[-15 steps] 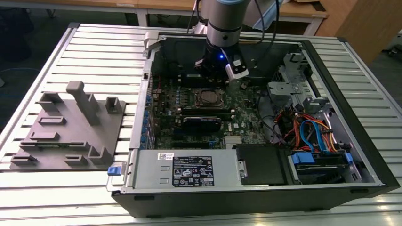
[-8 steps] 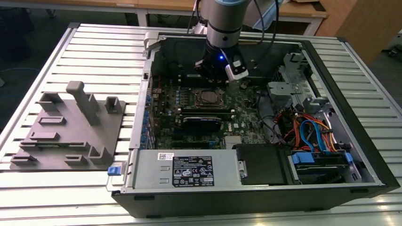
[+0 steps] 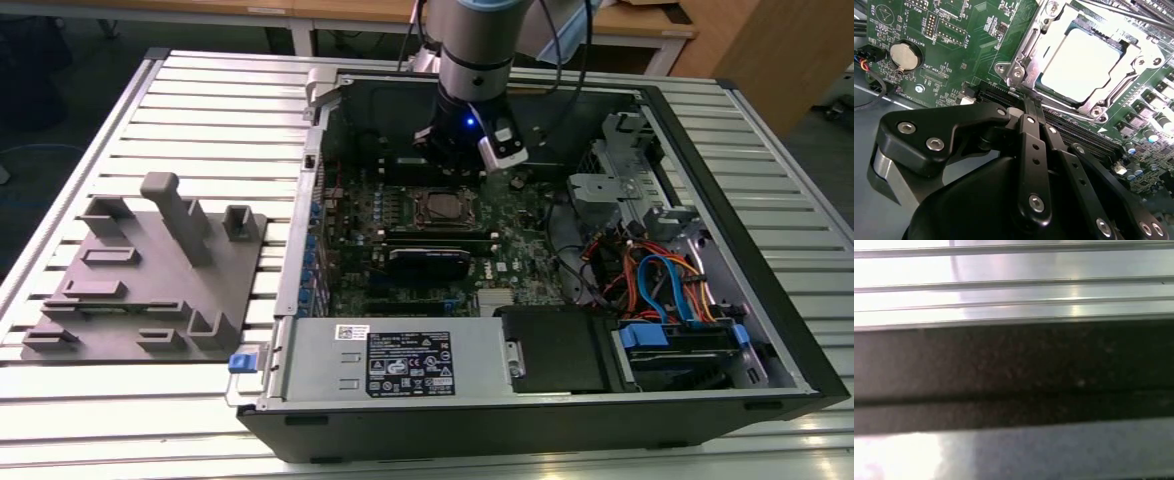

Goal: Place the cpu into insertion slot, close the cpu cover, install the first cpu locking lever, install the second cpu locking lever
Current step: 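Install the first cpu locking lever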

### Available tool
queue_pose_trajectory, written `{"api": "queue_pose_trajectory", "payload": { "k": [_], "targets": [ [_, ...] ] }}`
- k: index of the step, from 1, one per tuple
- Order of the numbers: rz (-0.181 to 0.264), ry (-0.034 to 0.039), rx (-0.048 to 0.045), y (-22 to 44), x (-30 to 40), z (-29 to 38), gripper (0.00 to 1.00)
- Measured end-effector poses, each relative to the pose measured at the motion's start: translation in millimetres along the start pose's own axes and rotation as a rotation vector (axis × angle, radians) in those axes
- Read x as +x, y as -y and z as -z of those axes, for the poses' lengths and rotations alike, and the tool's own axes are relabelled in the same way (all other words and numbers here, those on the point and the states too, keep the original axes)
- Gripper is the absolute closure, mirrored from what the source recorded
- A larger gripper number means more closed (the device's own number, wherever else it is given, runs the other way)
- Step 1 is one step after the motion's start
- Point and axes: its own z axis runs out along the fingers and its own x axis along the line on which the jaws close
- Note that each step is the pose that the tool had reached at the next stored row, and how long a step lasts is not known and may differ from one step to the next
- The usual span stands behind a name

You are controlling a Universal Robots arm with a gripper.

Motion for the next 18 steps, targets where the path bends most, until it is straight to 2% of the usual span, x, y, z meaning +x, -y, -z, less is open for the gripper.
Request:
{"api": "queue_pose_trajectory", "payload": {
  "k": [11, 18],
  "targets": [
    [0.0, 0.0001, 0.0, -0.2, 0.0, 1.4, 0.9],
    [0.0, 0.0003, 0.0145, 0.0, 0.1, -1.0, 0.9]
  ]
}}
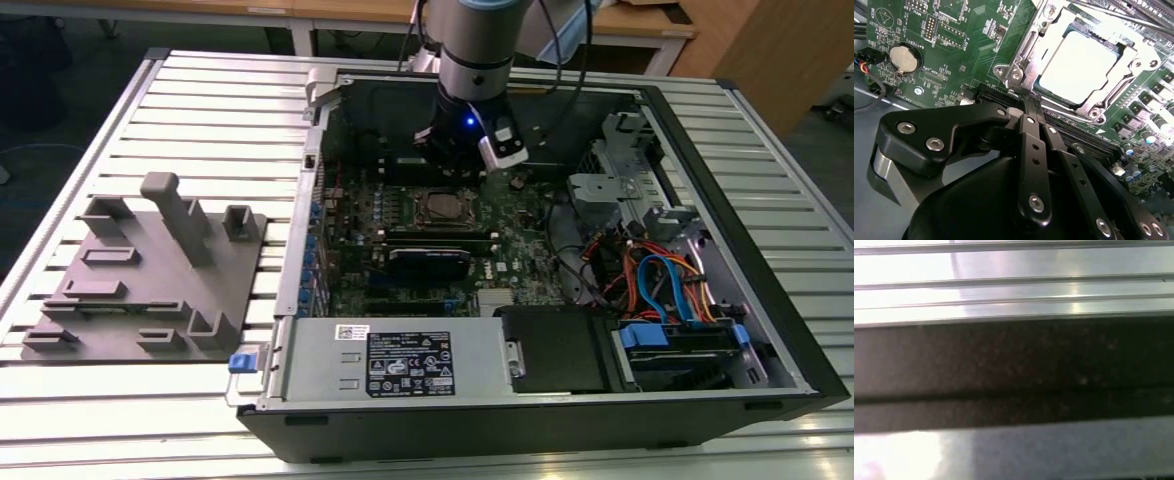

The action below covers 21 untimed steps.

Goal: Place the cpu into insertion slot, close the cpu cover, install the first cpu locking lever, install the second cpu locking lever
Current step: 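Install the first cpu locking lever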

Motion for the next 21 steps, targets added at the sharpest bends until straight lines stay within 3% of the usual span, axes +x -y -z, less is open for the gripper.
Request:
{"api": "queue_pose_trajectory", "payload": {
  "k": [11, 17, 21],
  "targets": [
    [0.0, 0.0006, 0.0002, -0.3, 0.1, -3.1, 0.9],
    [0.0, 0.0007, -0.0001, -1.1, -0.1, 3.8, 0.9],
    [0.0, 0.0006, 0.0002, -0.1, -0.2, 4.1, 0.9]
  ]
}}
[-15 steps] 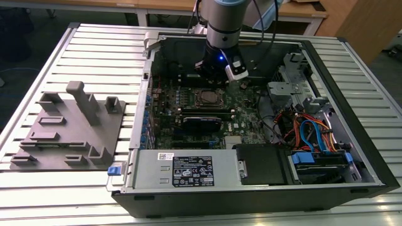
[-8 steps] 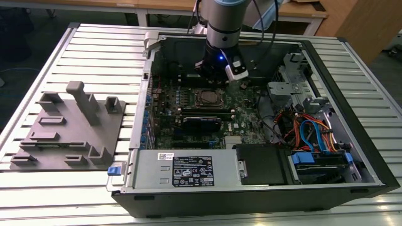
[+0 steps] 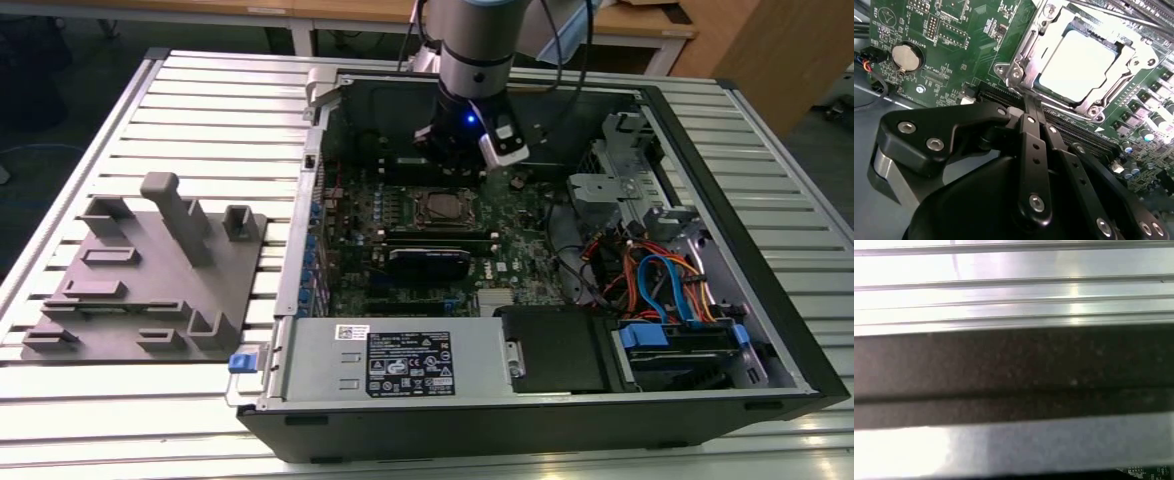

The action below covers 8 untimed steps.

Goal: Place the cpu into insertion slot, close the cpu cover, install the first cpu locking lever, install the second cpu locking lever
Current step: 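Install the first cpu locking lever, then install the second cpu locking lever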

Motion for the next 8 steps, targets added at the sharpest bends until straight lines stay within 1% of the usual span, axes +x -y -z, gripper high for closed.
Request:
{"api": "queue_pose_trajectory", "payload": {
  "k": [8],
  "targets": [
    [0.0, 0.0001, -0.0001, 1.4, -0.1, 0.1, 0.9]
  ]
}}
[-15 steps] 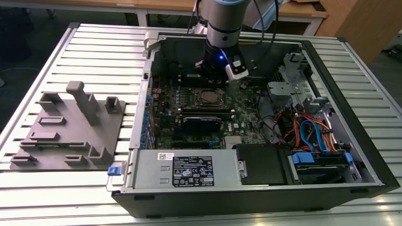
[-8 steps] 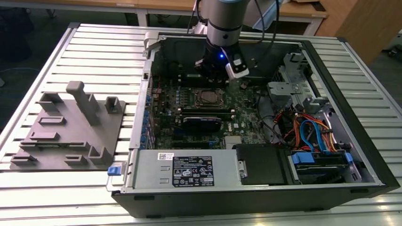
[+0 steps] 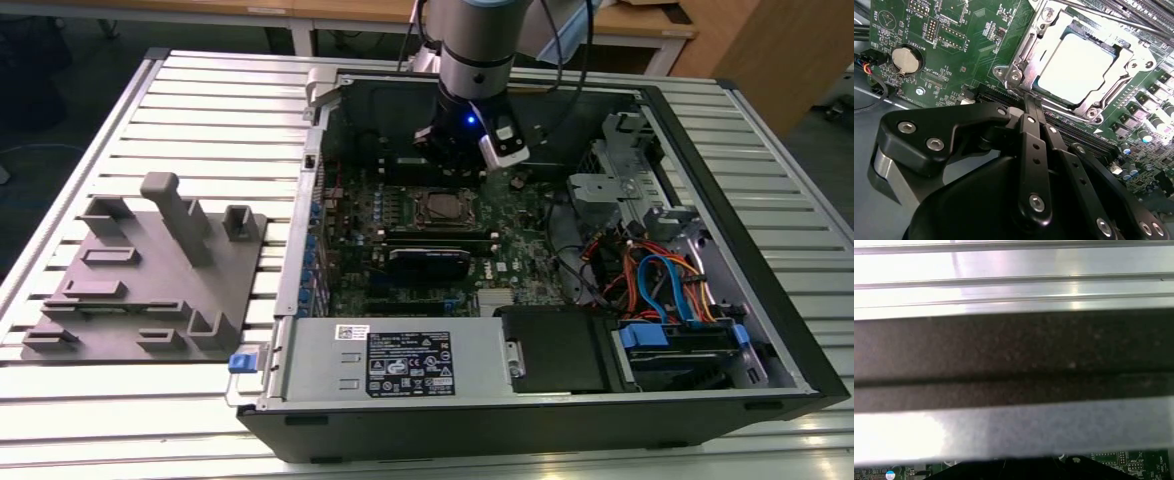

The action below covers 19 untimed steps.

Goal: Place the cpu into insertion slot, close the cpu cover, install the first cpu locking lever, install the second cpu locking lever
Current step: 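Install the second cpu locking lever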

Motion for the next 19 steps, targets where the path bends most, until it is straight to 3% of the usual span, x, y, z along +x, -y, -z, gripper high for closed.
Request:
{"api": "queue_pose_trajectory", "payload": {
  "k": [7, 14, 19],
  "targets": [
    [0.0, 0.0001, 0.002, 0.5, 0.0, 0.0, 0.9],
    [0.0, 0.0003, 0.0048, 7.0, -0.5, 0.7, 0.9],
    [0.0, 0.0003, 0.0063, 7.7, -0.5, 2.0, 0.9]
  ]
}}
